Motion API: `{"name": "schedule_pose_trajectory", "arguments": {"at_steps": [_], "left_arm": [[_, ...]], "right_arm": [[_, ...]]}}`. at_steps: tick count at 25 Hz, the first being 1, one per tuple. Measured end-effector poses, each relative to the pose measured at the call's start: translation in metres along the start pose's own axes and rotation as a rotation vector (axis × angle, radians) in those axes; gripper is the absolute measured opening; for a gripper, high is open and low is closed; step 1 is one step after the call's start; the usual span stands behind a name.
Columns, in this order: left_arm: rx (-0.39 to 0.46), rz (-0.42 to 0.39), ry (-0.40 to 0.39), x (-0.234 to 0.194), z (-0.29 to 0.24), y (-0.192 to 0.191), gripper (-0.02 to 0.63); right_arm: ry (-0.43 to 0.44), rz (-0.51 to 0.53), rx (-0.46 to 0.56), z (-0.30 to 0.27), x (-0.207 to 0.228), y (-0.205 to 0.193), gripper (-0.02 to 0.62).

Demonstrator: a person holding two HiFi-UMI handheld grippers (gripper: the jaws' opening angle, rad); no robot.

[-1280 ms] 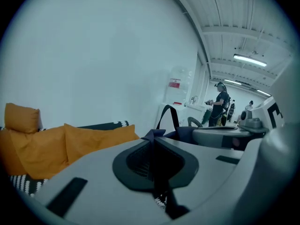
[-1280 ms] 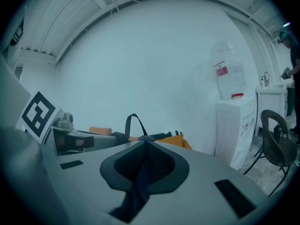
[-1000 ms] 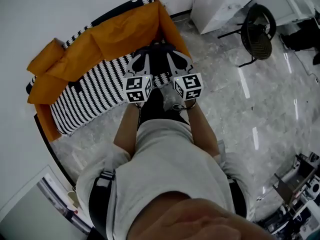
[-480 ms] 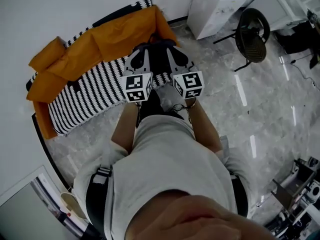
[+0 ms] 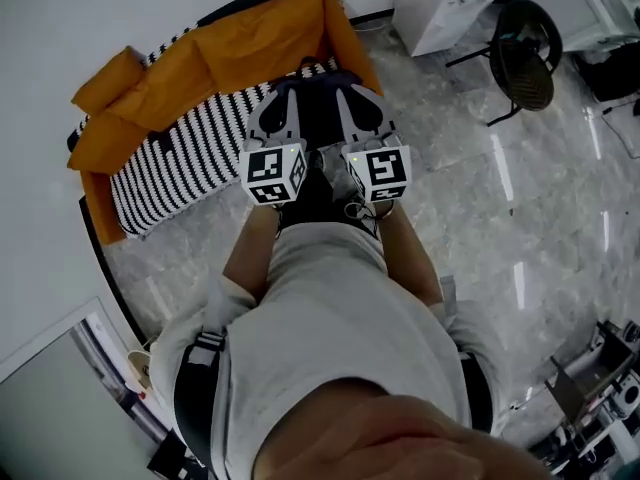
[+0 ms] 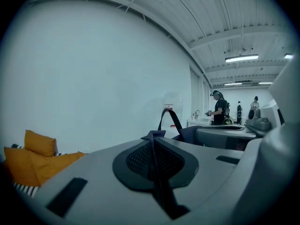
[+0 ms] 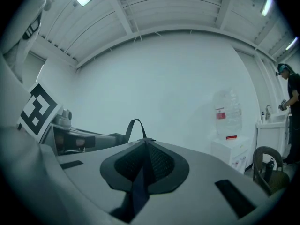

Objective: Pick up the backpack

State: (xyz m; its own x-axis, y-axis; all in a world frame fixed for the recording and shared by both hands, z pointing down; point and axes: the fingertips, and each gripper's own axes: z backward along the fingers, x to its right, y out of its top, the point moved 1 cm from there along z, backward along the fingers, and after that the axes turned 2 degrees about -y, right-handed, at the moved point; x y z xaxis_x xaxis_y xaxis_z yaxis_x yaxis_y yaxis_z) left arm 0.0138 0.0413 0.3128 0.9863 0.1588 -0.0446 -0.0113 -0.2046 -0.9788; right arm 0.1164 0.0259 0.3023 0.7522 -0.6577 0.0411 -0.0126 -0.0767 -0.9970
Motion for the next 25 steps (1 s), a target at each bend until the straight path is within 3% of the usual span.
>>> {"name": "schedule_pose_trajectory", "arguments": {"at_steps": [6,16,25], "left_arm": [[-0.006,0.032,0.004,0.019,0.02,-0.006,0.014],[0.027,-0.069,-0.035,0.031,0.04,-0.007,0.014],[0.037,-0.044,-0.043,0.037,0.038,-0.006,0.014]], "right_arm": [[0.0,-0.018,-0.016,0.029,-0.003,-0.004,0.051],[-0.037,0.003,0.006,0.045,-0.012,-0.002,0.051],[-0.036,0.009,-0.001,0.051,-0.006,0.0,0.051]]}}
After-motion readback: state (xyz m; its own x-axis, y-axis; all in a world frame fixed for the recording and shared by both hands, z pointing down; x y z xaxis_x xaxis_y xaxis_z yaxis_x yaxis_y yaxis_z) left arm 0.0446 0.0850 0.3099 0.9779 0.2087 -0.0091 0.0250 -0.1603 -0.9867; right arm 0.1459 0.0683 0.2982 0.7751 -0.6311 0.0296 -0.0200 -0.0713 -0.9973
